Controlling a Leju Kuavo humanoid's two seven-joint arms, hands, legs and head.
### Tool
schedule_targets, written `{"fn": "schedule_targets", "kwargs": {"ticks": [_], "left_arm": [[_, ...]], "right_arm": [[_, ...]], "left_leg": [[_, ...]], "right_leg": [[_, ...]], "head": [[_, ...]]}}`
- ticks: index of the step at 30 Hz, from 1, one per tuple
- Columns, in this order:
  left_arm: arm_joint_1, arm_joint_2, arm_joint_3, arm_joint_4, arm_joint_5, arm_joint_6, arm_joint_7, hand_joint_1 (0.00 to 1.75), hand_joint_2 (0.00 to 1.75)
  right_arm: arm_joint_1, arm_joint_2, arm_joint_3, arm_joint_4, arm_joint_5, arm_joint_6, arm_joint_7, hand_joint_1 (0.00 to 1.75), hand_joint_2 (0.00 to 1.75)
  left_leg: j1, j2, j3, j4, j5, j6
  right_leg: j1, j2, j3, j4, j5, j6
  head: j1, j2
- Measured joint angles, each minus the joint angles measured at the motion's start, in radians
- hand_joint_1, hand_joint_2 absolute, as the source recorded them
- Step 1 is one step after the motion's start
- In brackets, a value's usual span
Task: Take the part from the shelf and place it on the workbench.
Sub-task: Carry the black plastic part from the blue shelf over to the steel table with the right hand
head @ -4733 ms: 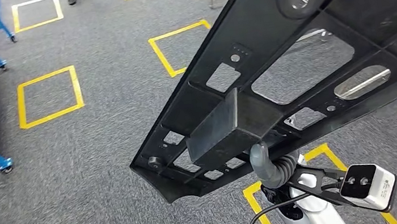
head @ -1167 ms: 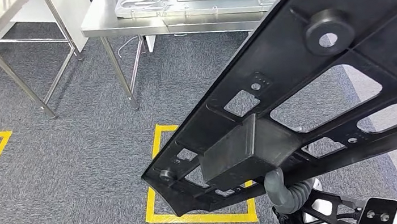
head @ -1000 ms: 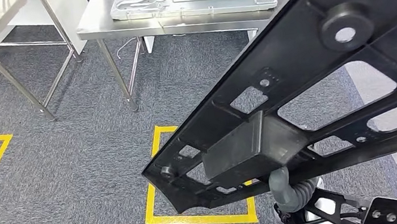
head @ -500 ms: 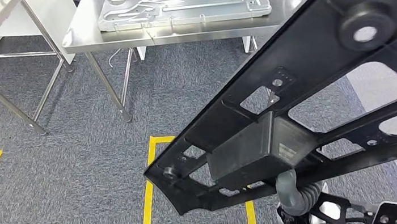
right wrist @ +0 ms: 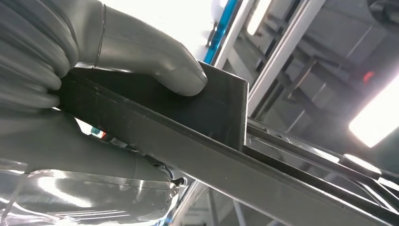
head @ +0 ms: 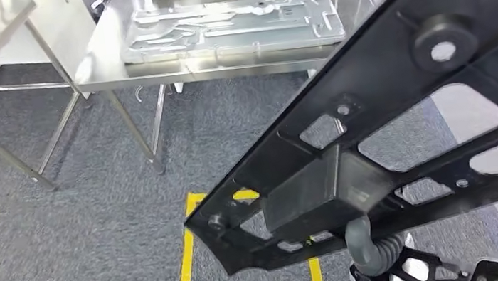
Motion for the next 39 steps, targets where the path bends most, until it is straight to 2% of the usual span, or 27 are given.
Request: {"fn": "schedule_targets", "kwargs": {"ticks": [2,3,5,7,8,9,10,12,13,14,16,18,20,22,24,25,26,28,29,30,32,33,34,35,36,37,39], "left_arm": [[-0.009,-0.001,0.000,0.000,-0.002,0.000,-0.001,0.00,1.75],[-0.012,-0.001,0.000,0.000,-0.002,0.000,-0.001,0.00,1.75],[-0.016,-0.002,0.000,0.000,-0.003,0.000,0.000,0.00,1.75],[-0.014,-0.003,0.000,0.000,-0.002,0.002,0.000,0.00,1.75],[-0.010,-0.003,0.000,0.000,-0.002,0.003,0.000,0.00,1.75],[-0.006,-0.003,0.001,0.000,-0.002,0.003,0.001,0.00,1.75],[-0.002,-0.003,0.001,0.000,-0.002,0.003,0.001,0.00,1.75],[0.003,-0.003,0.003,0.000,-0.002,0.003,0.001,0.00,1.75],[0.003,-0.002,0.003,0.000,-0.002,0.003,0.000,0.00,1.75],[0.004,-0.002,0.004,0.000,-0.002,0.003,0.000,0.00,1.75],[0.004,-0.002,0.004,0.000,-0.002,0.003,-0.002,0.00,1.75],[0.005,-0.002,0.005,0.000,-0.003,0.002,-0.004,0.00,1.75],[0.003,-0.001,0.006,0.000,-0.003,-0.001,-0.007,0.00,1.75],[0.002,0.000,0.007,0.000,-0.004,-0.006,-0.010,0.00,1.75],[0.005,0.001,0.007,0.000,-0.004,-0.014,-0.014,0.00,1.75],[0.006,0.002,0.008,0.000,-0.004,-0.017,-0.015,0.00,1.75],[0.008,0.002,0.008,0.000,-0.003,-0.018,-0.016,0.00,1.75],[0.010,0.003,0.013,0.001,-0.002,-0.019,-0.019,0.00,1.75],[0.010,0.003,0.017,0.001,-0.001,-0.019,-0.020,0.00,1.75],[0.010,0.003,0.020,0.001,0.000,-0.018,-0.021,0.00,1.75],[0.002,0.004,0.024,0.001,0.003,-0.018,-0.024,0.00,1.75],[-0.002,0.004,0.025,0.000,0.004,-0.018,-0.025,0.00,1.75],[-0.006,0.005,0.027,0.000,0.006,-0.019,-0.026,0.00,1.75],[-0.008,0.005,0.029,0.000,0.007,-0.019,-0.027,0.00,1.75],[-0.007,0.005,0.030,0.000,0.008,-0.019,-0.027,0.00,1.75],[-0.006,0.006,0.032,0.000,0.008,-0.020,-0.027,0.00,1.75],[0.003,0.008,0.036,0.000,0.009,-0.019,-0.026,0.00,1.75]], "right_arm": [[-0.003,0.001,-0.001,-0.013,0.000,-0.004,0.000,1.75,1.75],[-0.004,0.003,-0.001,-0.017,0.000,-0.005,-0.001,1.75,1.75],[-0.001,0.004,-0.002,-0.020,0.000,-0.004,0.000,1.75,1.75],[0.006,0.005,-0.002,-0.020,0.000,-0.004,0.000,1.75,1.75],[0.009,0.005,-0.002,-0.020,0.000,-0.003,0.000,1.75,1.75],[0.011,0.005,-0.002,-0.020,0.000,-0.003,0.000,1.75,1.75],[0.012,0.005,-0.002,-0.020,0.000,-0.002,0.000,1.75,1.75],[0.013,0.005,-0.002,-0.020,0.000,-0.002,0.000,1.75,1.75],[0.012,0.005,-0.002,-0.019,0.000,-0.004,0.000,1.75,1.75],[0.012,0.005,-0.002,-0.019,0.001,-0.006,0.000,1.75,1.75],[0.011,0.005,-0.002,-0.017,0.002,-0.013,0.000,1.75,1.75],[0.007,0.005,-0.002,-0.016,0.002,-0.022,0.001,1.75,1.75],[-0.004,0.004,-0.003,-0.013,-0.002,-0.032,0.000,1.75,1.75],[-0.017,0.001,-0.005,-0.007,-0.017,-0.037,0.000,1.75,1.75],[-0.026,-0.006,-0.012,0.001,-0.046,-0.027,0.000,1.75,1.75],[-0.030,-0.009,-0.017,0.005,-0.062,-0.015,0.000,1.75,1.75],[-0.034,-0.012,-0.023,0.010,-0.074,-0.001,0.000,1.75,1.75],[-0.043,-0.015,-0.035,0.018,-0.091,0.030,0.000,1.75,1.75],[-0.047,-0.015,-0.040,0.021,-0.096,0.043,0.000,1.75,1.75],[-0.051,-0.015,-0.043,0.023,-0.099,0.053,0.000,1.75,1.75],[-0.065,-0.013,-0.047,0.024,-0.101,0.064,0.000,1.75,1.75],[-0.071,-0.012,-0.048,0.024,-0.101,0.066,0.000,1.75,1.75],[-0.077,-0.010,-0.048,0.025,-0.099,0.065,0.000,1.75,1.75],[-0.081,-0.008,-0.049,0.026,-0.096,0.062,0.000,1.75,1.75],[-0.083,-0.007,-0.049,0.028,-0.092,0.058,0.000,1.75,1.75],[-0.085,-0.006,-0.049,0.029,-0.088,0.052,0.000,1.75,1.75],[-0.085,-0.005,-0.049,0.032,-0.086,0.042,0.000,1.75,1.75]], "left_leg": [[0.006,0.003,0.002,0.041,0.009,-0.012],[0.008,0.003,-0.021,0.084,0.011,-0.015],[0.009,0.002,-0.096,0.202,-0.020,-0.017],[0.008,0.002,-0.184,0.298,-0.086,-0.017],[0.007,0.002,-0.214,0.311,-0.107,-0.016],[0.006,0.002,-0.230,0.296,-0.105,-0.015],[0.006,0.002,-0.232,0.251,-0.075,-0.012],[0.003,0.003,-0.217,0.134,0.025,-0.003],[0.000,0.003,-0.210,0.094,0.054,0.003],[-0.002,0.003,-0.206,0.072,0.069,0.008],[-0.003,0.000,-0.194,0.061,0.071,0.022],[0.000,-0.003,-0.172,0.051,0.084,0.036],[-0.001,-0.004,-0.156,0.047,0.077,0.044],[-0.003,-0.004,-0.143,0.046,0.061,0.048],[-0.005,-0.003,-0.121,0.045,0.041,0.049],[-0.007,-0.001,-0.106,0.044,0.028,0.049],[-0.009,0.002,-0.091,0.043,0.014,0.049],[-0.013,0.010,-0.058,0.040,-0.014,0.043],[-0.014,0.016,-0.043,0.032,-0.026,0.037],[-0.015,0.021,-0.025,0.028,-0.031,0.031],[-0.014,0.026,-0.021,0.060,-0.010,0.018],[-0.013,0.023,-0.042,0.111,0.014,0.013],[-0.012,0.017,-0.081,0.174,0.035,0.009],[-0.010,0.012,-0.129,0.237,0.039,0.007],[-0.009,0.008,-0.177,0.287,0.023,0.004],[-0.009,0.006,-0.220,0.318,-0.016,0.001],[-0.007,0.006,-0.283,0.318,-0.099,-0.006]], "right_leg": [[0.003,0.009,0.025,-0.005,-0.014,-0.019],[0.003,0.011,0.036,-0.007,-0.020,-0.027],[0.005,0.014,0.056,-0.010,-0.032,-0.038],[0.007,0.019,0.070,-0.011,-0.048,-0.043],[0.008,0.023,0.079,-0.011,-0.056,-0.043],[0.009,0.026,0.089,-0.011,-0.065,-0.041],[0.009,0.029,0.101,-0.011,-0.074,-0.039],[0.010,0.030,0.122,-0.010,-0.092,-0.031],[0.011,0.030,0.129,-0.010,-0.100,-0.025],[0.013,0.030,0.135,-0.011,-0.106,-0.018],[0.014,0.031,0.144,-0.004,-0.105,-0.002],[0.012,0.028,0.133,0.037,-0.102,0.011],[0.010,0.024,0.071,0.130,-0.121,0.016],[0.009,0.023,-0.020,0.230,-0.168,0.020],[0.009,0.023,-0.076,0.247,-0.196,0.018],[0.011,0.021,-0.083,0.212,-0.180,0.012],[0.014,0.015,-0.082,0.158,-0.137,0.004],[0.025,-0.004,-0.071,0.062,-0.021,-0.012],[0.031,-0.010,-0.063,0.038,0.015,-0.018],[0.034,-0.009,-0.054,0.029,0.026,-0.021],[0.032,0.007,-0.022,0.013,0.007,-0.030],[0.028,0.013,-0.003,0.002,-0.002,-0.034],[0.025,0.017,0.016,-0.006,-0.011,-0.038],[0.022,0.020,0.035,-0.014,-0.021,-0.042],[0.020,0.023,0.052,-0.019,-0.033,-0.044],[0.018,0.027,0.069,-0.021,-0.046,-0.045],[0.014,0.038,0.108,-0.022,-0.077,-0.041]], "head": [[0.000,0.000],[0.000,0.000],[0.000,0.000],[-0.001,0.000],[0.000,0.000],[0.000,0.000],[0.000,0.000],[0.000,0.000],[0.000,0.000],[0.000,0.000],[0.000,0.000],[0.000,0.000],[0.000,0.000],[0.000,0.000],[0.000,0.000],[0.000,0.000],[0.000,0.000],[0.001,0.000],[0.002,0.000],[0.002,0.000],[0.003,0.000],[0.003,0.000],[0.003,0.000],[0.003,0.000],[0.002,0.000],[0.002,0.000],[0.002,0.000]]}}
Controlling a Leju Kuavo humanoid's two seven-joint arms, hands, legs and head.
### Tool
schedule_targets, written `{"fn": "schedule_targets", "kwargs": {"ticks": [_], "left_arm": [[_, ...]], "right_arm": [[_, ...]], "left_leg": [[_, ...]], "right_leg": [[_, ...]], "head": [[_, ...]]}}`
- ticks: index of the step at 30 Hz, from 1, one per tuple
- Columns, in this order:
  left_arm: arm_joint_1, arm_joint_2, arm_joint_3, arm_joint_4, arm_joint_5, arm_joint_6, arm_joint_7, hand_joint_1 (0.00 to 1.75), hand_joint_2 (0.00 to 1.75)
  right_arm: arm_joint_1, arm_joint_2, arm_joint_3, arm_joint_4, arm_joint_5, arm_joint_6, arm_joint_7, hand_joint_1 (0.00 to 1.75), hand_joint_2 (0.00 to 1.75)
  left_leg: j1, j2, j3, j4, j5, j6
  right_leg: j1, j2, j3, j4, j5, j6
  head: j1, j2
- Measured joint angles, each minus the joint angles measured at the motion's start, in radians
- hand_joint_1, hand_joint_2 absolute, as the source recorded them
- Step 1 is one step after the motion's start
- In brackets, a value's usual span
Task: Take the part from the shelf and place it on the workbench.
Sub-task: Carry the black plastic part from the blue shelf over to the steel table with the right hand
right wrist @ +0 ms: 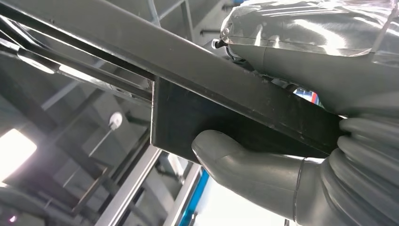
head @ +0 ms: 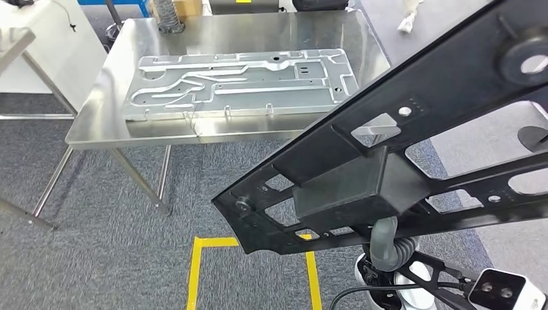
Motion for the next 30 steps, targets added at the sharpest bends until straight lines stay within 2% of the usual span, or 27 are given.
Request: {"fn": "schedule_targets", "kwargs": {"ticks": [1,2,4,5,6,7,8,9,10,11,12,14,15,16,17,18,19,20,21,22,24,25,27,29,30], "left_arm": [[0.004,0.001,0.003,0.000,0.001,0.001,0.000,0.00,1.75],[0.008,0.002,0.007,0.000,0.002,0.001,0.001,0.00,1.75],[0.015,0.003,0.013,0.001,0.006,0.002,0.002,0.00,1.75],[0.016,0.004,0.016,0.002,0.007,0.002,0.002,0.00,1.75],[0.017,0.004,0.018,0.003,0.008,0.003,0.003,0.00,1.75],[0.015,0.004,0.020,0.004,0.008,0.003,0.003,0.00,1.75],[0.013,0.005,0.023,0.004,0.008,0.003,0.002,0.00,1.75],[0.011,0.004,0.025,0.004,0.008,0.003,0.000,0.00,1.75],[0.009,0.004,0.028,0.004,0.008,0.003,-0.001,0.00,1.75],[0.008,0.005,0.031,0.003,0.007,0.005,-0.002,0.00,1.75],[0.007,0.005,0.034,0.003,0.006,0.007,-0.004,0.00,1.75],[0.007,0.005,0.038,0.003,0.005,0.012,-0.010,0.00,1.75],[0.008,0.006,0.040,0.003,0.002,0.013,-0.015,0.00,1.75],[0.008,0.006,0.041,0.003,-0.004,0.014,-0.021,0.00,1.75],[0.009,0.006,0.042,0.003,-0.010,0.013,-0.027,0.00,1.75],[0.010,0.005,0.042,0.004,-0.016,0.010,-0.032,0.00,1.75],[0.009,0.004,0.042,0.004,-0.018,0.006,-0.035,0.00,1.75],[0.006,0.003,0.042,0.005,-0.020,0.001,-0.036,0.00,1.75],[0.003,0.003,0.042,0.005,-0.020,-0.004,-0.036,0.00,1.75],[-0.001,0.003,0.043,0.005,-0.022,-0.008,-0.035,0.00,1.75],[-0.004,0.004,0.043,0.005,-0.027,-0.012,-0.035,0.00,1.75],[-0.005,0.005,0.043,0.005,-0.030,-0.012,-0.035,0.00,1.75],[-0.004,0.005,0.043,0.005,-0.036,-0.013,-0.038,0.00,1.75],[-0.001,0.006,0.043,0.005,-0.042,-0.015,-0.040,0.00,1.75],[0.000,0.006,0.043,0.005,-0.045,-0.016,-0.041,0.00,1.75]], "right_arm": [[0.000,0.000,0.000,0.001,0.000,-0.004,0.000,1.75,1.75],[0.000,0.001,0.000,0.003,0.000,-0.008,0.000,1.75,1.75],[-0.002,0.001,0.000,0.007,0.000,-0.014,0.000,1.75,1.75],[-0.004,0.001,0.000,0.010,0.001,-0.019,0.000,1.75,1.75],[-0.007,0.002,0.000,0.012,0.003,-0.026,0.001,1.75,1.75],[-0.010,0.003,0.000,0.013,0.009,-0.039,0.001,1.75,1.75],[-0.015,0.003,0.000,0.010,0.017,-0.055,0.001,1.75,1.75],[-0.019,0.004,0.000,0.006,0.028,-0.075,0.001,1.75,1.75],[-0.023,0.004,0.000,0.001,0.041,-0.098,0.000,1.75,1.75],[-0.024,0.004,0.000,-0.004,0.058,-0.124,0.000,1.75,1.75],[-0.024,0.004,0.000,-0.009,0.082,-0.159,0.000,1.75,1.75],[-0.022,0.001,0.002,-0.021,0.162,-0.281,0.000,1.75,1.75],[-0.025,-0.002,0.004,-0.026,0.220,-0.375,0.000,1.75,1.75],[-0.039,-0.007,0.005,-0.022,0.281,-0.478,0.000,1.75,1.75],[-0.065,-0.013,0.003,-0.005,0.334,-0.576,0.001,1.75,1.75],[-0.105,-0.020,-0.003,0.026,0.375,-0.657,0.003,1.75,1.75],[-0.150,-0.026,-0.013,0.065,0.404,-0.712,0.008,1.75,1.75],[-0.193,-0.033,-0.027,0.105,0.426,-0.749,0.016,1.75,1.75],[-0.232,-0.040,-0.043,0.143,0.448,-0.773,0.028,1.75,1.75],[-0.263,-0.047,-0.058,0.174,0.476,-0.791,0.042,1.75,1.75],[-0.321,-0.057,-0.082,0.229,0.548,-0.823,0.075,1.75,1.75],[-0.348,-0.063,-0.091,0.256,0.592,-0.836,0.094,1.75,1.75],[-0.391,-0.076,-0.107,0.310,0.683,-0.861,0.140,1.75,1.75],[-0.424,-0.088,-0.115,0.367,0.799,-0.889,0.201,1.75,1.75],[-0.443,-0.094,-0.117,0.400,0.873,-0.904,0.237,1.75,1.75]], "left_leg": [[0.001,0.000,-0.018,-0.028,-0.014,-0.002],[0.003,0.000,-0.027,-0.074,0.013,-0.003],[0.005,0.001,-0.035,-0.179,0.166,-0.001],[0.004,0.000,-0.034,-0.213,0.239,0.003],[0.003,0.000,-0.031,-0.231,0.282,0.009],[0.001,0.000,-0.024,-0.235,0.288,0.016],[0.001,-0.002,-0.013,-0.237,0.283,0.024],[0.003,-0.002,-0.001,-0.242,0.275,0.030],[0.004,-0.003,0.012,-0.248,0.268,0.036],[0.005,-0.003,0.027,-0.255,0.260,0.040],[0.004,-0.004,0.041,-0.260,0.252,0.042],[0.003,-0.006,0.070,-0.266,0.231,0.045],[0.003,-0.007,0.085,-0.267,0.220,0.045],[0.002,-0.009,0.102,-0.267,0.207,0.044],[0.000,-0.008,0.119,-0.267,0.193,0.043],[-0.001,-0.006,0.133,-0.268,0.181,0.041],[-0.004,-0.005,0.146,-0.267,0.169,0.039],[-0.005,-0.004,0.154,-0.267,0.159,0.036],[-0.006,-0.005,0.161,-0.266,0.153,0.031],[-0.007,-0.007,0.166,-0.264,0.152,0.025],[-0.006,-0.008,0.165,-0.251,0.155,0.015],[-0.005,-0.008,0.152,-0.227,0.153,0.011],[-0.003,-0.008,0.099,-0.134,0.121,0.006],[-0.002,-0.008,0.025,-0.031,0.076,-0.003],[-0.002,-0.008,-0.001,-0.011,0.071,-0.006]], "right_leg": [[-0.002,0.004,0.022,0.000,-0.017,0.003],[-0.004,0.007,0.043,0.000,-0.035,0.007],[-0.005,0.010,0.077,0.001,-0.069,0.017],[-0.003,0.011,0.090,0.000,-0.085,0.024],[-0.002,0.012,0.102,0.001,-0.095,0.032],[-0.001,0.013,0.108,0.007,-0.096,0.040],[-0.001,0.012,0.105,0.026,-0.087,0.047],[-0.002,0.008,0.088,0.065,-0.068,0.052],[-0.003,0.003,0.057,0.117,-0.052,0.056],[-0.004,-0.002,0.018,0.173,-0.049,0.058],[-0.005,-0.006,-0.023,0.222,-0.065,0.060],[-0.006,-0.009,-0.092,0.268,-0.143,0.063],[-0.006,-0.010,-0.114,0.264,-0.177,0.063],[-0.005,-0.010,-0.128,0.241,-0.188,0.062],[-0.004,-0.010,-0.136,0.203,-0.166,0.058],[-0.001,-0.011,-0.140,0.149,-0.101,0.049],[0.003,-0.011,-0.142,0.099,-0.022,0.040],[0.008,-0.011,-0.143,0.062,0.045,0.032],[0.012,-0.010,-0.143,0.039,0.091,0.025],[0.014,-0.009,-0.141,0.032,0.103,0.022],[0.011,-0.008,-0.125,0.018,0.100,0.013],[0.008,-0.007,-0.113,0.010,0.098,0.008],[0.006,-0.007,-0.095,0.000,0.091,-0.001],[0.007,-0.007,-0.087,-0.001,0.082,-0.006],[0.007,-0.006,-0.083,0.000,0.077,-0.006]], "head": [[0.000,0.000],[0.000,0.000],[0.000,0.000],[0.000,0.000],[0.000,0.000],[0.000,0.000],[0.000,0.000],[0.000,0.000],[0.000,0.000],[0.000,0.000],[0.000,0.000],[0.000,0.000],[0.000,0.000],[0.000,0.000],[0.000,0.000],[0.000,0.000],[0.000,0.000],[0.000,0.000],[0.000,0.000],[0.000,0.000],[0.000,0.000],[0.000,0.000],[0.000,0.000],[0.000,0.000],[0.000,0.000]]}}
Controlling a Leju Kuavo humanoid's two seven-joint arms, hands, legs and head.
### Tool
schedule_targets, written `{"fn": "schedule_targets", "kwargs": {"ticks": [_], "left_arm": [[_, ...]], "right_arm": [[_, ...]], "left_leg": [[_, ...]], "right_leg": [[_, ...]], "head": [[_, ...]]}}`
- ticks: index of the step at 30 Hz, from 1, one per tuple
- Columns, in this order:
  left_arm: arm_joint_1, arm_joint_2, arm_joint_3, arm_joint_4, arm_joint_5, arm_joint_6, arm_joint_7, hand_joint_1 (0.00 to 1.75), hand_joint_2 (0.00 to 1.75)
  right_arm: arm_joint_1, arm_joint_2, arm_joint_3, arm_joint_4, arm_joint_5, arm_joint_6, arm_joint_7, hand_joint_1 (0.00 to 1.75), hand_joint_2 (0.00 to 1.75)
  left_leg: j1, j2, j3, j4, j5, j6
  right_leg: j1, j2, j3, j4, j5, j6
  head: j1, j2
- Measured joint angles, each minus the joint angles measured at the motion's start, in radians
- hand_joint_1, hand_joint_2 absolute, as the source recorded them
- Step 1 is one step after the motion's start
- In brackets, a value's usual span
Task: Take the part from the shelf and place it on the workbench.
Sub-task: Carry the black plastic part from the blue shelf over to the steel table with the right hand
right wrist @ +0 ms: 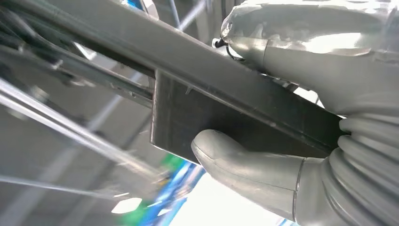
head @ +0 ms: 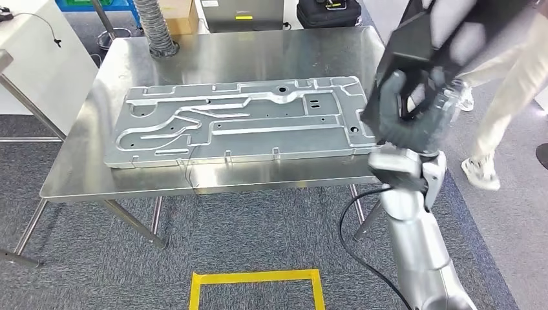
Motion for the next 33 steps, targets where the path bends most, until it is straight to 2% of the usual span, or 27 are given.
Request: {"fn": "schedule_targets", "kwargs": {"ticks": [1,2,3,4,5,6,7,10,12,14,15,16,17,18,19,20,21,25,27,29,30,31,32,33], "left_arm": [[0.001,0.000,0.000,0.000,-0.003,-0.001,-0.001,0.00,1.75],[0.002,0.001,0.000,0.000,-0.007,-0.001,-0.001,0.00,1.75],[0.002,0.001,0.000,0.000,-0.009,-0.002,-0.002,0.00,1.75],[0.002,0.002,0.000,0.000,-0.012,-0.002,-0.002,0.00,1.75],[0.002,0.003,0.000,0.000,-0.015,-0.004,-0.002,0.00,1.75],[0.002,0.003,0.000,0.000,-0.019,-0.007,-0.003,0.00,1.75],[0.001,0.004,0.000,0.000,-0.022,-0.011,-0.004,0.00,1.75],[-0.003,0.005,0.000,0.000,-0.030,-0.022,-0.005,0.00,1.75],[-0.007,0.005,0.000,0.000,-0.031,-0.024,-0.005,0.00,1.75],[-0.007,0.005,0.000,0.000,-0.036,-0.029,-0.006,0.00,1.75],[-0.006,0.005,0.000,0.000,-0.039,-0.033,-0.007,0.00,1.75],[-0.006,0.005,0.000,0.000,-0.043,-0.036,-0.007,0.00,1.75],[-0.006,0.005,0.000,0.000,-0.047,-0.039,-0.007,0.00,1.75],[-0.008,0.005,0.000,0.000,-0.051,-0.039,-0.007,0.00,1.75],[-0.009,0.006,0.000,0.000,-0.054,-0.039,-0.007,0.00,1.75],[-0.011,0.006,0.000,0.000,-0.056,-0.039,-0.006,0.00,1.75],[-0.013,0.007,0.000,0.000,-0.058,-0.038,-0.006,0.00,1.75],[-0.015,0.008,0.000,0.000,-0.060,-0.037,-0.001,0.00,1.75],[-0.013,0.008,0.000,0.000,-0.060,-0.037,0.001,0.00,1.75],[-0.013,0.009,0.001,0.000,-0.061,-0.036,0.001,0.00,1.75],[-0.012,0.009,0.001,0.000,-0.061,-0.035,0.002,0.00,1.75],[-0.010,0.010,0.001,0.000,-0.060,-0.034,0.002,0.00,1.75],[-0.008,0.010,0.001,0.000,-0.060,-0.032,0.003,0.00,1.75],[-0.006,0.010,0.002,0.000,-0.060,-0.031,0.003,0.00,1.75]], "right_arm": [[-0.023,-0.008,-0.001,0.037,0.071,-0.012,0.034,1.75,1.75],[-0.049,-0.015,-0.003,0.075,0.132,-0.019,0.062,1.75,1.75],[-0.076,-0.022,-0.005,0.111,0.182,-0.021,0.086,1.75,1.75],[-0.106,-0.027,-0.006,0.147,0.223,-0.016,0.107,1.75,1.75],[-0.138,-0.031,-0.005,0.185,0.268,-0.001,0.130,1.75,1.75],[-0.172,-0.033,-0.002,0.225,0.322,0.026,0.154,1.75,1.75],[-0.209,-0.036,0.004,0.271,0.382,0.060,0.178,1.75,1.75],[-0.307,-0.040,0.044,0.414,0.528,0.126,0.226,1.75,1.75],[-0.349,-0.041,0.067,0.481,0.561,0.137,0.236,1.75,1.75],[-0.386,-0.041,0.090,0.542,0.596,0.175,0.238,1.75,1.75],[-0.405,-0.041,0.109,0.581,0.624,0.202,0.239,1.75,1.75],[-0.423,-0.040,0.134,0.625,0.656,0.225,0.243,1.75,1.75],[-0.444,-0.036,0.164,0.677,0.689,0.240,0.248,1.75,1.75],[-0.466,-0.029,0.196,0.735,0.715,0.245,0.256,1.75,1.75],[-0.488,-0.020,0.230,0.796,0.734,0.246,0.262,1.75,1.75],[-0.507,-0.008,0.262,0.855,0.746,0.246,0.268,1.75,1.75],[-0.521,0.006,0.293,0.908,0.752,0.246,0.271,1.75,1.75],[-0.543,0.058,0.404,1.061,0.758,0.250,0.287,1.75,1.75],[-0.553,0.081,0.439,1.108,0.759,0.252,0.291,1.75,1.75],[-0.560,0.096,0.461,1.145,0.757,0.261,0.286,1.75,1.75],[-0.562,0.102,0.472,1.162,0.757,0.270,0.281,1.75,1.75],[-0.561,0.108,0.482,1.177,0.756,0.280,0.276,1.75,1.75],[-0.561,0.114,0.492,1.191,0.757,0.289,0.271,1.75,1.75],[-0.561,0.119,0.501,1.202,0.757,0.295,0.268,1.75,1.75]], "left_leg": [[0.000,0.000,-0.012,-0.011,0.017,-0.001],[0.000,0.000,-0.008,-0.055,0.058,0.001],[-0.001,0.000,0.007,-0.121,0.112,0.004],[-0.003,0.000,0.022,-0.179,0.150,0.009],[-0.005,0.000,0.035,-0.227,0.173,0.015],[-0.008,0.000,0.040,-0.253,0.182,0.021],[-0.011,0.000,0.042,-0.260,0.177,0.026],[-0.003,0.001,0.050,-0.277,0.190,0.041],[0.001,0.000,0.055,-0.284,0.193,0.047],[0.001,-0.003,0.058,-0.284,0.190,0.048],[0.002,-0.003,0.060,-0.283,0.187,0.048],[0.003,-0.004,0.063,-0.282,0.184,0.045],[0.004,-0.004,0.066,-0.280,0.180,0.042],[0.006,-0.005,0.069,-0.278,0.176,0.038],[0.006,-0.005,0.070,-0.275,0.171,0.032],[0.005,-0.005,0.069,-0.271,0.167,0.027],[0.005,-0.004,0.068,-0.269,0.164,0.021],[0.007,-0.005,0.065,-0.263,0.152,-0.002],[0.008,-0.004,0.031,-0.187,0.110,-0.008],[0.008,-0.004,-0.037,-0.053,0.057,-0.009],[0.008,-0.004,-0.066,-0.002,0.045,-0.008],[0.007,-0.004,-0.081,0.018,0.051,-0.006],[0.007,-0.004,-0.078,0.001,0.074,-0.002],[0.006,-0.004,-0.055,-0.055,0.112,0.005]], "right_leg": [[0.000,0.002,0.005,0.001,-0.005,0.000],[0.000,0.003,0.011,0.002,-0.010,0.001],[0.000,0.004,0.017,0.003,-0.016,0.003],[0.001,0.004,0.022,0.005,-0.021,0.006],[0.002,0.005,0.022,0.007,-0.024,0.009],[0.003,0.006,0.022,0.009,-0.027,0.014],[0.003,0.007,0.021,0.010,-0.029,0.019],[0.005,0.005,0.016,0.021,-0.043,0.035],[0.000,-0.002,-0.023,0.103,-0.088,0.047],[-0.008,-0.005,-0.093,0.233,-0.137,0.057],[-0.012,-0.006,-0.119,0.274,-0.141,0.061],[-0.015,-0.007,-0.128,0.277,-0.125,0.063],[-0.018,-0.009,-0.118,0.242,-0.091,0.065],[-0.021,-0.011,-0.093,0.176,-0.048,0.066],[-0.022,-0.013,-0.066,0.113,-0.017,0.066],[-0.021,-0.014,-0.044,0.060,0.002,0.063],[-0.018,-0.015,-0.033,0.030,0.007,0.058],[-0.014,-0.013,-0.025,0.016,-0.002,0.027],[-0.014,-0.013,-0.017,0.011,-0.004,0.014],[-0.009,-0.013,-0.011,0.011,-0.008,0.006],[-0.005,-0.014,-0.008,0.011,-0.011,0.003],[-0.002,-0.013,-0.005,0.012,-0.013,0.000],[0.001,-0.011,-0.002,0.012,-0.016,-0.001],[0.004,-0.008,0.002,0.013,-0.018,-0.001]], "head": [[0.000,0.000],[0.000,0.000],[0.000,0.000],[0.000,0.000],[0.000,0.000],[0.000,0.000],[0.000,0.000],[0.000,0.000],[0.000,0.000],[0.000,0.000],[0.000,0.000],[0.000,0.000],[0.000,0.000],[0.000,0.000],[0.000,0.000],[0.000,0.000],[0.000,0.000],[0.000,0.000],[0.000,0.000],[0.000,0.000],[0.000,0.000],[0.000,0.000],[0.000,0.000],[0.000,0.000]]}}
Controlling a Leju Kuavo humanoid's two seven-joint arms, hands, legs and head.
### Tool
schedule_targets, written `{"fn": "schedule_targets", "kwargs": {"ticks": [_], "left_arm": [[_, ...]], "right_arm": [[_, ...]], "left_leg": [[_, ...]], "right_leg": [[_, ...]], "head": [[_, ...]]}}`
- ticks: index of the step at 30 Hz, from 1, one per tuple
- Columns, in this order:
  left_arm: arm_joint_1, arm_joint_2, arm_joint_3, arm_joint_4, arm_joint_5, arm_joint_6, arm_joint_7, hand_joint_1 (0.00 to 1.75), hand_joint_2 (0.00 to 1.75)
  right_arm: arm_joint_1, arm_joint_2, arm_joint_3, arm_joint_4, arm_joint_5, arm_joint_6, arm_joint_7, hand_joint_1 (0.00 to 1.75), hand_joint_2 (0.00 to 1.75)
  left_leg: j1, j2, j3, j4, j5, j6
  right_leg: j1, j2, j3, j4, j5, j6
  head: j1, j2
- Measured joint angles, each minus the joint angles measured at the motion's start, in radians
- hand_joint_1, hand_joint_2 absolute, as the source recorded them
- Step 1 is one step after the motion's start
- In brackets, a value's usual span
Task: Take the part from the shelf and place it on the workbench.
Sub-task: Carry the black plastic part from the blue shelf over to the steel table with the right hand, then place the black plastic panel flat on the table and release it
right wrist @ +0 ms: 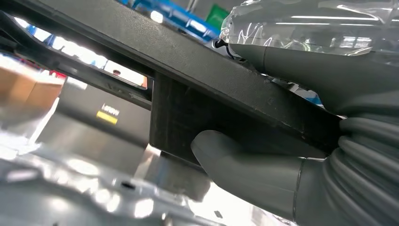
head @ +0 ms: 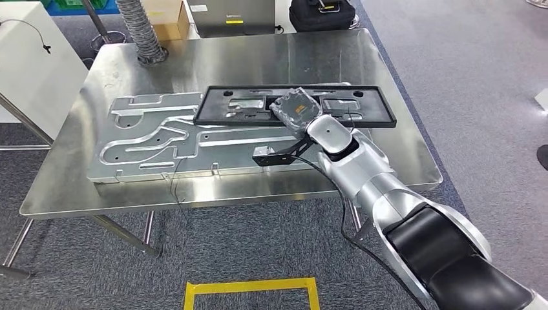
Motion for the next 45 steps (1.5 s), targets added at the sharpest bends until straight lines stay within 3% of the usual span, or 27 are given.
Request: {"fn": "schedule_targets", "kwargs": {"ticks": [2,3,5,8,9,12,14,15,16,18,20,22,24,27,28,29,30,32,34,38,40,43,44,45], "left_arm": [[0.001,0.000,0.001,0.000,0.000,0.003,-0.001,0.00,1.75],[0.001,0.000,0.002,0.000,0.001,0.004,-0.004,0.00,1.75],[0.001,0.000,0.003,0.000,0.000,0.006,-0.014,0.00,1.75],[0.004,-0.001,0.005,0.000,-0.005,0.006,-0.031,0.00,1.75],[0.004,-0.001,0.005,0.000,-0.008,0.005,-0.035,0.00,1.75],[0.004,-0.001,0.005,0.000,-0.012,-0.002,-0.043,0.00,1.75],[0.004,-0.001,0.005,0.000,-0.015,-0.009,-0.051,0.00,1.75],[0.004,-0.002,0.005,0.000,-0.016,-0.013,-0.055,0.00,1.75],[0.004,-0.002,0.005,0.000,-0.017,-0.016,-0.058,0.00,1.75],[0.004,-0.001,0.005,0.000,-0.018,-0.021,-0.064,0.00,1.75],[0.004,-0.001,0.005,0.000,-0.021,-0.022,-0.070,0.00,1.75],[0.004,0.000,0.005,0.000,-0.025,-0.021,-0.075,0.00,1.75],[0.004,0.000,0.005,0.000,-0.032,-0.017,-0.077,0.00,1.75],[0.003,0.000,0.004,0.000,-0.042,0.003,-0.076,0.00,1.75],[0.003,0.000,0.004,0.000,-0.044,0.010,-0.075,0.00,1.75],[0.004,0.001,0.004,0.000,-0.045,0.014,-0.072,0.00,1.75],[0.005,0.001,0.004,0.000,-0.047,0.016,-0.069,0.00,1.75],[0.005,0.001,0.003,0.000,-0.050,0.022,-0.063,0.00,1.75],[0.003,0.001,0.003,0.000,-0.052,0.031,-0.058,0.00,1.75],[0.004,0.000,0.002,0.000,-0.052,0.047,-0.053,0.00,0.00],[0.004,-0.001,0.003,0.000,-0.052,0.050,-0.054,0.00,0.00],[0.004,-0.002,0.003,0.000,-0.053,0.055,-0.055,0.00,0.00],[0.004,-0.002,0.004,0.000,-0.054,0.056,-0.054,0.00,0.00],[0.004,-0.003,0.004,0.000,-0.054,0.058,-0.053,0.00,0.00]], "right_arm": [[-0.001,0.009,0.014,0.020,-0.001,0.006,-0.002,1.75,1.75],[-0.002,0.012,0.018,0.029,-0.003,0.007,-0.003,1.75,1.75],[-0.002,0.014,0.025,0.048,-0.005,0.008,-0.005,1.75,1.75],[0.001,0.013,0.029,0.067,-0.006,0.005,-0.009,1.75,1.75],[0.001,0.012,0.031,0.072,-0.006,0.004,-0.010,1.75,1.75],[0.007,0.007,0.035,0.088,-0.007,0.001,-0.012,1.75,1.75],[0.019,0.002,0.038,0.099,-0.010,-0.010,-0.021,1.75,1.75],[0.025,-0.002,0.040,0.103,-0.012,-0.022,-0.026,1.75,1.75],[0.031,-0.006,0.041,0.106,-0.014,-0.038,-0.031,1.75,1.75],[0.042,-0.015,0.043,0.110,-0.021,-0.079,-0.033,1.75,1.75],[0.058,-0.022,0.043,0.113,-0.027,-0.118,-0.034,1.75,1.75],[0.079,-0.030,0.043,0.117,-0.031,-0.141,-0.034,0.87,0.87],[0.093,-0.036,0.043,0.120,-0.038,-0.156,-0.034,0.00,0.00],[0.112,-0.040,0.043,0.124,-0.058,-0.186,-0.040,0.00,0.00],[0.122,-0.041,0.043,0.126,-0.064,-0.193,-0.044,0.00,0.00],[0.130,-0.043,0.043,0.128,-0.068,-0.196,-0.047,0.00,0.00],[0.137,-0.044,0.043,0.130,-0.072,-0.198,-0.050,0.00,0.00],[0.143,-0.047,0.042,0.132,-0.079,-0.202,-0.054,0.00,0.00],[0.144,-0.049,0.040,0.133,-0.090,-0.210,-0.061,0.00,0.00],[0.153,-0.052,0.027,0.136,-0.116,-0.239,-0.081,0.00,0.00],[0.156,-0.053,0.013,0.137,-0.139,-0.275,-0.098,0.00,0.00],[0.172,-0.054,-0.019,0.132,-0.214,-0.359,-0.153,0.00,0.00],[0.183,-0.054,-0.036,0.118,-0.251,-0.383,-0.183,0.00,0.00],[0.194,-0.054,-0.059,0.096,-0.291,-0.401,-0.215,0.00,0.00]], "left_leg": [[-0.006,0.000,0.060,-0.135,0.061,0.016],[-0.010,0.000,0.082,-0.182,0.075,0.022],[-0.015,-0.001,0.095,-0.208,0.074,0.026],[-0.009,0.001,0.103,-0.222,0.080,0.035],[-0.006,0.002,0.106,-0.227,0.081,0.039],[-0.005,0.003,0.108,-0.228,0.081,0.045],[-0.004,0.003,0.109,-0.228,0.079,0.045],[-0.004,0.002,0.110,-0.226,0.077,0.043],[-0.003,0.002,0.111,-0.223,0.074,0.040],[-0.004,0.001,0.110,-0.215,0.068,0.031],[-0.006,0.001,0.110,-0.213,0.065,0.020],[-0.005,0.001,0.112,-0.216,0.063,0.009],[-0.003,0.001,0.101,-0.187,0.040,0.000],[-0.001,0.001,0.022,-0.008,-0.048,-0.008],[-0.001,0.001,-0.005,0.047,-0.065,-0.009],[-0.001,0.001,-0.018,0.069,-0.064,-0.009],[-0.001,0.001,-0.010,0.049,-0.042,-0.008],[-0.001,0.001,0.052,-0.082,0.023,0.000],[-0.005,0.001,0.106,-0.189,0.057,0.009],[-0.005,0.000,0.118,-0.214,0.060,0.027],[-0.001,0.001,0.120,-0.221,0.065,0.037],[-0.002,0.002,0.119,-0.220,0.065,0.043],[-0.002,0.001,0.119,-0.219,0.065,0.043],[-0.002,0.001,0.119,-0.218,0.064,0.043]], "right_leg": [[0.005,0.004,0.005,0.001,-0.005,0.003],[0.006,0.006,0.006,0.001,-0.007,0.007],[0.006,0.005,0.004,0.000,-0.008,0.016],[0.006,0.003,-0.001,0.017,-0.024,0.033],[0.004,0.003,-0.017,0.053,-0.047,0.038],[-0.008,0.002,-0.110,0.243,-0.132,0.053],[-0.016,0.000,-0.135,0.283,-0.127,0.060],[-0.020,-0.001,-0.121,0.248,-0.099,0.063],[-0.023,-0.004,-0.089,0.178,-0.059,0.064],[-0.023,-0.007,-0.029,0.050,-0.008,0.061],[-0.018,-0.007,-0.010,0.007,-0.002,0.050],[-0.017,-0.006,-0.008,0.003,0.000,0.036],[-0.020,-0.005,-0.002,-0.005,0.004,0.022],[-0.019,-0.003,0.003,-0.009,0.004,0.011],[-0.017,-0.003,0.004,-0.009,0.003,0.009],[-0.015,-0.002,0.004,-0.008,0.002,0.009],[-0.014,-0.001,0.005,-0.006,0.001,0.009],[-0.014,0.002,0.007,-0.003,-0.003,0.013],[-0.011,0.004,0.006,0.000,-0.006,0.021],[-0.009,0.005,0.006,0.004,-0.011,0.042],[-0.010,0.003,-0.019,0.059,-0.049,0.052],[-0.013,0.001,-0.106,0.247,-0.136,0.062],[-0.014,0.001,-0.121,0.277,-0.139,0.063],[-0.015,0.000,-0.117,0.269,-0.123,0.063]], "head": [[0.000,0.000],[0.000,0.000],[0.000,0.000],[0.000,0.000],[0.000,0.000],[0.000,0.000],[0.000,0.000],[0.000,0.000],[0.000,0.000],[0.000,0.000],[0.000,0.000],[0.000,0.000],[0.000,0.000],[0.000,0.000],[0.000,0.000],[0.000,0.000],[0.000,0.000],[0.000,0.000],[0.000,0.000],[0.000,0.000],[0.000,0.000],[0.000,0.000],[0.000,0.000],[0.000,0.000]]}}
